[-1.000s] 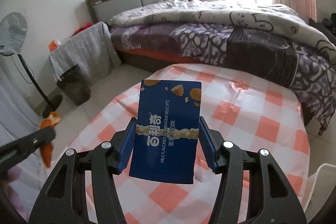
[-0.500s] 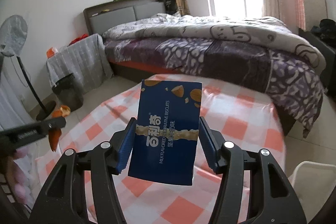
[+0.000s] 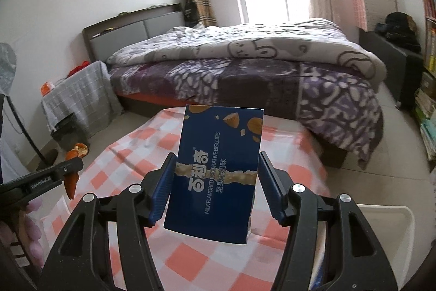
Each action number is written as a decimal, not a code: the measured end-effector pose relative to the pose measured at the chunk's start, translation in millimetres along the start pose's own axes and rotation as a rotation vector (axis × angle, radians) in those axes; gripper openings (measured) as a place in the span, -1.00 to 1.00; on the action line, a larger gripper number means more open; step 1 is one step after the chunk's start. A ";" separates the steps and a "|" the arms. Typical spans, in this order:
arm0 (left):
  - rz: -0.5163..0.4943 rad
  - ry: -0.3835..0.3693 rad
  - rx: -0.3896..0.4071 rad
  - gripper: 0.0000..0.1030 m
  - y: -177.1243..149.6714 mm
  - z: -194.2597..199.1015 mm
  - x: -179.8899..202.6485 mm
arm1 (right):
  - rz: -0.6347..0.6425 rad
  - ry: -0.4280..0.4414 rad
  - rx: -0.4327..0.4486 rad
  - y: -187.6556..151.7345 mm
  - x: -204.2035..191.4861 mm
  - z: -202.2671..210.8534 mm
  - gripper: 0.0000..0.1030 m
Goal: Collect trash
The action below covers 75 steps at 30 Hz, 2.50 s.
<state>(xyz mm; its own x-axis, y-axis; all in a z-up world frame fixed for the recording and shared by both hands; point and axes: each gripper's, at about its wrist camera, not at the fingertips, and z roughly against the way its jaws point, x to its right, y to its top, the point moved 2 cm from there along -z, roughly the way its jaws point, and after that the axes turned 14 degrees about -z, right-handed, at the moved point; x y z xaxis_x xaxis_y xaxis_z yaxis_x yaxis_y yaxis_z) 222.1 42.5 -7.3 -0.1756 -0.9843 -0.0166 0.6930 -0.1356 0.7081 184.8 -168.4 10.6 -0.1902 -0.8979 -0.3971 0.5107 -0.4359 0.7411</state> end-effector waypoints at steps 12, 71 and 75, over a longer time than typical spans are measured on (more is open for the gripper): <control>-0.119 -0.061 0.015 -0.55 -1.4 -0.5 66.6 | -0.085 -0.136 0.047 16.1 77.3 33.0 0.14; -0.221 -0.002 0.156 0.87 -17.2 39.5 160.7 | -0.098 -0.365 0.214 2.3 128.3 79.4 0.86; -0.183 0.036 0.152 0.87 -17.8 34.6 138.3 | -0.043 -0.343 0.214 -3.0 109.7 72.1 0.86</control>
<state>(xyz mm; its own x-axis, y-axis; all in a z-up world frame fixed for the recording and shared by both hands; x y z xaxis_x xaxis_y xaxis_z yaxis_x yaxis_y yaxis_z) 161.4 -87.3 2.2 -0.2615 -0.9487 -0.1776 0.5386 -0.2961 0.7888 102.0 -270.0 3.9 -0.4950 -0.8313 -0.2529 0.3170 -0.4438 0.8382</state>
